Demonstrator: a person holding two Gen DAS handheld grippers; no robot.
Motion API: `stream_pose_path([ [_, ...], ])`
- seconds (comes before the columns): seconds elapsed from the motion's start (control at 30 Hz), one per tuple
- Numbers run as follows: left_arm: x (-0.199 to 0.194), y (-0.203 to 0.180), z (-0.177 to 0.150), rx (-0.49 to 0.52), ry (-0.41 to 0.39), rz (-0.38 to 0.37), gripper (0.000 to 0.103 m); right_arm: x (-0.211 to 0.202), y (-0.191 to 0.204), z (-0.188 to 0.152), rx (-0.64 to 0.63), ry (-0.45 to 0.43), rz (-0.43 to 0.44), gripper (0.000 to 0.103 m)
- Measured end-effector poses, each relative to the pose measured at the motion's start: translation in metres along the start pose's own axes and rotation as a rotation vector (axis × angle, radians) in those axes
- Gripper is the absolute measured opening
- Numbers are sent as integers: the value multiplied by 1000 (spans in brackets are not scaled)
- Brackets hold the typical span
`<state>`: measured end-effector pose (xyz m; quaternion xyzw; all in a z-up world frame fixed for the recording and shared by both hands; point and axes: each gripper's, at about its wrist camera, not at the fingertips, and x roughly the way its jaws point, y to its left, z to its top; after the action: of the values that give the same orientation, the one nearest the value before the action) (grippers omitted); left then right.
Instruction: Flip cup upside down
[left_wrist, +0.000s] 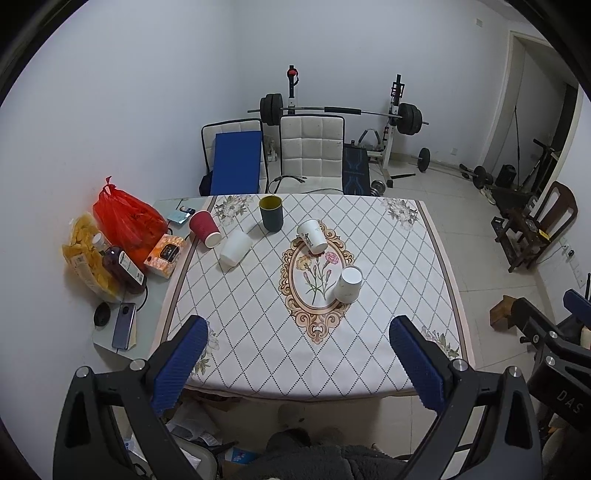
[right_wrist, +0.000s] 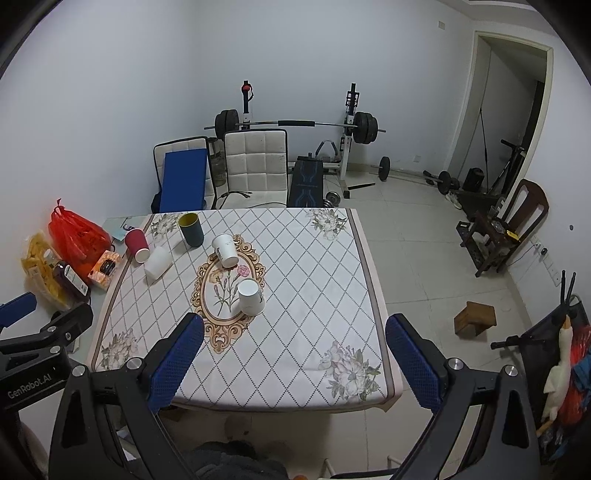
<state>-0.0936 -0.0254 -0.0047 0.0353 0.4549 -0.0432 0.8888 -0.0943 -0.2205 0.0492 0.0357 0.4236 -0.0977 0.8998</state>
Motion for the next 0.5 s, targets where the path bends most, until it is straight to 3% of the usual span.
stream_pose_path([
  [0.5,-1,-2,3,-1,-1,1,101,4,-1,1,10,-1,16,101],
])
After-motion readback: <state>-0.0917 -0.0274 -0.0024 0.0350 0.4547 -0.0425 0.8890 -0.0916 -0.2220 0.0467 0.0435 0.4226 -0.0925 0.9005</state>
